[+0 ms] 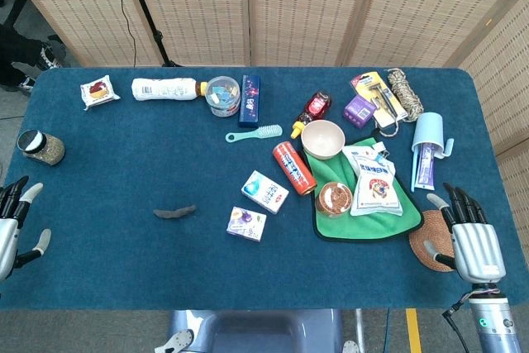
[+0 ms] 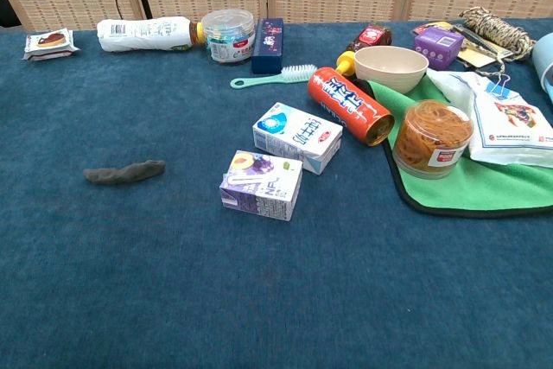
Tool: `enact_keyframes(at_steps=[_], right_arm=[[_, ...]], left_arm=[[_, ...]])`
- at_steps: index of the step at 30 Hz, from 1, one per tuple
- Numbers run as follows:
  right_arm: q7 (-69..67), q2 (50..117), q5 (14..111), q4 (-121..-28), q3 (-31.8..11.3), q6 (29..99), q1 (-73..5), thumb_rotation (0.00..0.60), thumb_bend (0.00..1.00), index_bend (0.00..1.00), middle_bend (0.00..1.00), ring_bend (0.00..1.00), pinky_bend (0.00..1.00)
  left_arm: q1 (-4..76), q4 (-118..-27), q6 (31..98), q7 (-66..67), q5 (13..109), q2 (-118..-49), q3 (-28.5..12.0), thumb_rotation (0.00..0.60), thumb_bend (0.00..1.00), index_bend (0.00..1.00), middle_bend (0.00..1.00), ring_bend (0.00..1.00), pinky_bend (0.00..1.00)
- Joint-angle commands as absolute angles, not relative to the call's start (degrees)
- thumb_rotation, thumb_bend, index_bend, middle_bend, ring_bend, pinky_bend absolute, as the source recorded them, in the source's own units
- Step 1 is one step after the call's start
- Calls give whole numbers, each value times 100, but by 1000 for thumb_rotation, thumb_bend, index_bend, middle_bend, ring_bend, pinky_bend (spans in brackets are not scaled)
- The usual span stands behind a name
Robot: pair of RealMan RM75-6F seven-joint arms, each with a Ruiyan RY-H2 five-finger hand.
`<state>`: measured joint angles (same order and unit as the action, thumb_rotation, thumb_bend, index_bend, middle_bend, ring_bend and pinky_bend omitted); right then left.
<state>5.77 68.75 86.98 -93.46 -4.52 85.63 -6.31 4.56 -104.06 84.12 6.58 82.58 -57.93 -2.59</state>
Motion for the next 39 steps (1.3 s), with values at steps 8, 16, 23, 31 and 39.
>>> enact_keyframes(at_steps=[8, 16, 23, 31, 39], right_arm=[[501, 6855, 8757, -9330, -445, 8669, -585, 600, 220, 191, 55, 49, 134], [392, 6828, 8836, -9335, -411, 8831, -489, 600, 220, 191, 55, 50, 134], [354, 6771, 8861, -9386, -381, 8892, -424, 600, 219, 191, 55, 51, 135], [360, 6742, 8825, -9419, -378, 8859, -408, 600, 220, 191, 55, 51, 137], [368, 6759, 8763, -9405, -395, 8742, -447, 600, 221, 191, 55, 51, 137]], left_arm=[[456, -10423, 8492, 692, 8319, -5805, -284, 557, 381, 150, 0, 1, 0], [543, -10405, 8452, 816, 8337, -5748, -351, 584, 381, 215, 3, 43, 0], [779, -10398, 8314, 1197, 8246, -5936, -522, 600, 381, 398, 91, 131, 47], [1069, -10282, 7972, 1374, 8178, -6173, -593, 600, 381, 407, 105, 140, 50], [1538, -10092, 7231, 1565, 7887, -6501, -634, 600, 381, 407, 105, 108, 50]])
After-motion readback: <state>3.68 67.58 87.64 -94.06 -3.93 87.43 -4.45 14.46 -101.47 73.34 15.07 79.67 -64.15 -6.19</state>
